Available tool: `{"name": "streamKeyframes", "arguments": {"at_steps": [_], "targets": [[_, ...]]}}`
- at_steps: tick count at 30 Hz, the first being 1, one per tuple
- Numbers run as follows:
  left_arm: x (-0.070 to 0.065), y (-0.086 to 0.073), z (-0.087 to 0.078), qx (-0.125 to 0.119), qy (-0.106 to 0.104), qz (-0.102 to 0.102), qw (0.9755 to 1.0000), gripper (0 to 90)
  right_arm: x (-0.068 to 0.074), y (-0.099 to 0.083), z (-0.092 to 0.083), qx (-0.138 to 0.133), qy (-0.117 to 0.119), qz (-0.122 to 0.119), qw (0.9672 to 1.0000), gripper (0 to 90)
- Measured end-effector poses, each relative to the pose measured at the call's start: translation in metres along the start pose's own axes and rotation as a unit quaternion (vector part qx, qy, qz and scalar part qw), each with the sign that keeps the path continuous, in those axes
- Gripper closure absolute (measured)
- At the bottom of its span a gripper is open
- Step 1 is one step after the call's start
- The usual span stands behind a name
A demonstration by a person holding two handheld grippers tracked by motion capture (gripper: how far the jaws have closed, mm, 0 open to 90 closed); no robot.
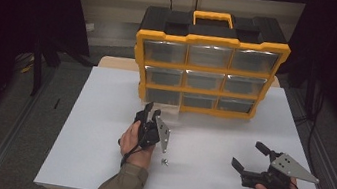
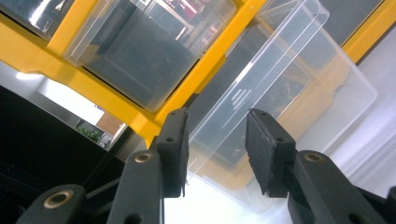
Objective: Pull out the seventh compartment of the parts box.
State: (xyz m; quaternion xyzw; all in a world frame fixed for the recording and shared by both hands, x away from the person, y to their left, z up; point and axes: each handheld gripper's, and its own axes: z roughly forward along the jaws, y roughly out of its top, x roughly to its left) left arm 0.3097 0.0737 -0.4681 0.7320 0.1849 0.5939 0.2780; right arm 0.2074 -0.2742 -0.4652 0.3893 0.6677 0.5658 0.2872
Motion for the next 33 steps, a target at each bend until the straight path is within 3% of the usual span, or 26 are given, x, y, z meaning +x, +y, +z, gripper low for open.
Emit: {"name": "streamKeyframes", "arguments": {"at_steps": [33], "targets": [[0.001,0.000,-0.010,0.001,-0.005,0.005,1.0000,60.1,0.000,0.000,0.000,-0.003,0.002,-0.001,1.0000,1.1]]}}
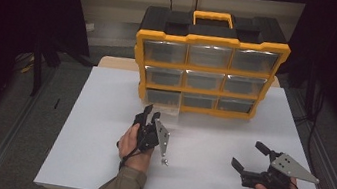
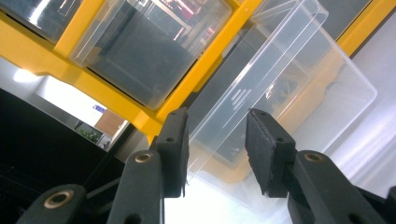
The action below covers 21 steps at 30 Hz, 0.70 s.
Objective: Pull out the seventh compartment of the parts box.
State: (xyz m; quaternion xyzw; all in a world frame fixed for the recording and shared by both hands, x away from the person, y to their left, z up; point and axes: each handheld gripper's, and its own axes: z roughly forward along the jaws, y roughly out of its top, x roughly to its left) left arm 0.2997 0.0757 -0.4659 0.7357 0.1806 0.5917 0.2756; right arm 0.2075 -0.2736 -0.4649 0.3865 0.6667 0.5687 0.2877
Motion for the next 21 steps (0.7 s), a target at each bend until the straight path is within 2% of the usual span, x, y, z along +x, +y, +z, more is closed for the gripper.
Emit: {"name": "streamKeyframes", "arguments": {"at_steps": [3,8,9,11,14,21], "targets": [[-0.0002,0.0003,-0.0018,0.001,0.000,0.003,1.0000,60.1,0.0001,0.0000,-0.0001,0.000,0.000,0.001,1.0000,1.1],[-0.0002,-0.0006,-0.0029,0.001,-0.004,-0.005,1.0000,60.1,0.0004,0.0001,0.0002,0.001,0.001,0.000,1.0000,1.1],[0.0002,-0.0003,-0.0030,-0.001,-0.001,0.001,1.0000,60.1,0.0004,0.0000,0.0000,0.001,0.001,0.000,1.0000,1.1],[-0.0010,-0.0005,-0.0040,0.002,-0.003,-0.002,1.0000,60.1,0.0004,0.0000,0.0001,0.000,0.000,0.000,1.0000,1.1],[-0.0023,-0.0008,-0.0052,0.004,-0.002,0.005,1.0000,59.7,0.0002,0.0001,0.0000,0.001,0.000,0.000,1.0000,1.1],[-0.0043,-0.0010,-0.0057,-0.001,-0.007,0.007,1.0000,58.9,0.0003,0.0000,0.0001,0.001,0.001,0.000,1.0000,1.1]]}}
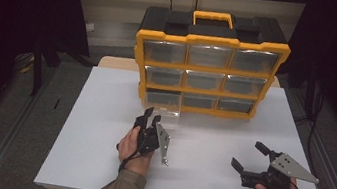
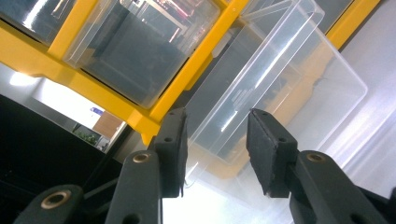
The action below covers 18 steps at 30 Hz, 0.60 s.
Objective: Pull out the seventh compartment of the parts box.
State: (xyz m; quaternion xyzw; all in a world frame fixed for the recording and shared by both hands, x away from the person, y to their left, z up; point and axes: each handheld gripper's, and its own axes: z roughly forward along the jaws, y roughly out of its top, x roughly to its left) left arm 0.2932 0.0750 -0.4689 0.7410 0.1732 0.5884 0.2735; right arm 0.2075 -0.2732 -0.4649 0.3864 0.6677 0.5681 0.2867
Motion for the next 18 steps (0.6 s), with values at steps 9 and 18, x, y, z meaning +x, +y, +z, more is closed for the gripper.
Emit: {"name": "streamKeyframes", "arguments": {"at_steps": [9,18], "targets": [[0.0013,-0.0003,-0.0003,0.002,-0.002,0.006,1.0000,58.9,0.0002,0.0000,-0.0002,0.000,0.001,0.000,1.0000,1.1],[0.0033,-0.0024,-0.0012,0.001,-0.005,0.004,1.0000,58.6,0.0005,0.0001,-0.0004,0.000,0.002,0.002,1.0000,1.1]]}}
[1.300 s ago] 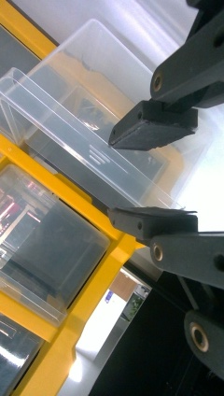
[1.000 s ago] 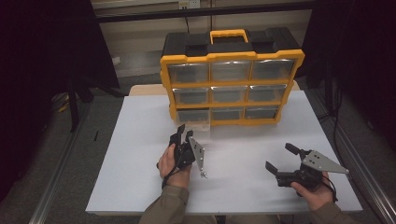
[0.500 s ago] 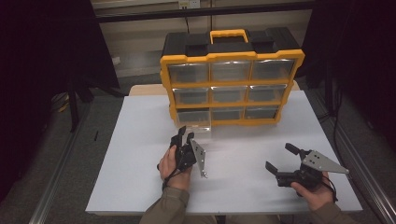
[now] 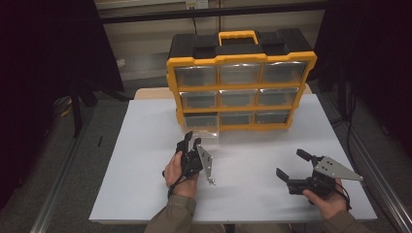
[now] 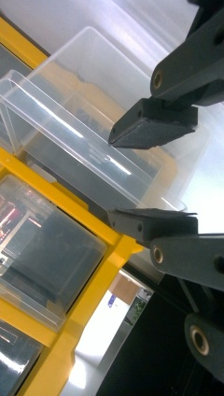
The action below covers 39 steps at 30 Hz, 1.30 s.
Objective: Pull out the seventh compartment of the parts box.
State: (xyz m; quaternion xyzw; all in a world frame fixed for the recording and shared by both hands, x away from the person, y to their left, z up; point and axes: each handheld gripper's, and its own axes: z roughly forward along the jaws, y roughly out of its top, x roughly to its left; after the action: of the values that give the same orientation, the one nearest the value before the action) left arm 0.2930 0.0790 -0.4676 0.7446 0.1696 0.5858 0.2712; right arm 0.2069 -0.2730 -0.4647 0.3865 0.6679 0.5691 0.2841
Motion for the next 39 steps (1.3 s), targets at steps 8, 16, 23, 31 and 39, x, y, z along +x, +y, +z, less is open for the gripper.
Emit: {"name": "streamKeyframes", "arguments": {"at_steps": [8,16,23,31,39], "targets": [[0.000,-0.001,0.001,-0.005,-0.004,-0.011,0.9999,57.1,0.000,0.000,0.000,0.001,0.001,-0.001,1.0000,1.2],[0.001,-0.003,-0.002,-0.009,-0.009,-0.039,0.9991,52.8,0.000,0.000,0.000,0.000,0.000,0.001,1.0000,1.2],[0.006,-0.005,-0.005,-0.021,-0.029,-0.076,0.9965,49.3,0.000,0.000,0.000,0.000,0.000,0.001,1.0000,1.2],[0.010,-0.008,-0.010,-0.038,-0.057,-0.137,0.9883,43.6,0.000,0.000,0.000,0.001,0.001,-0.002,1.0000,1.2],[0.014,-0.010,-0.013,-0.049,-0.095,-0.196,0.9748,37.4,0.000,0.000,0.000,0.000,-0.001,0.000,1.0000,1.2]]}}
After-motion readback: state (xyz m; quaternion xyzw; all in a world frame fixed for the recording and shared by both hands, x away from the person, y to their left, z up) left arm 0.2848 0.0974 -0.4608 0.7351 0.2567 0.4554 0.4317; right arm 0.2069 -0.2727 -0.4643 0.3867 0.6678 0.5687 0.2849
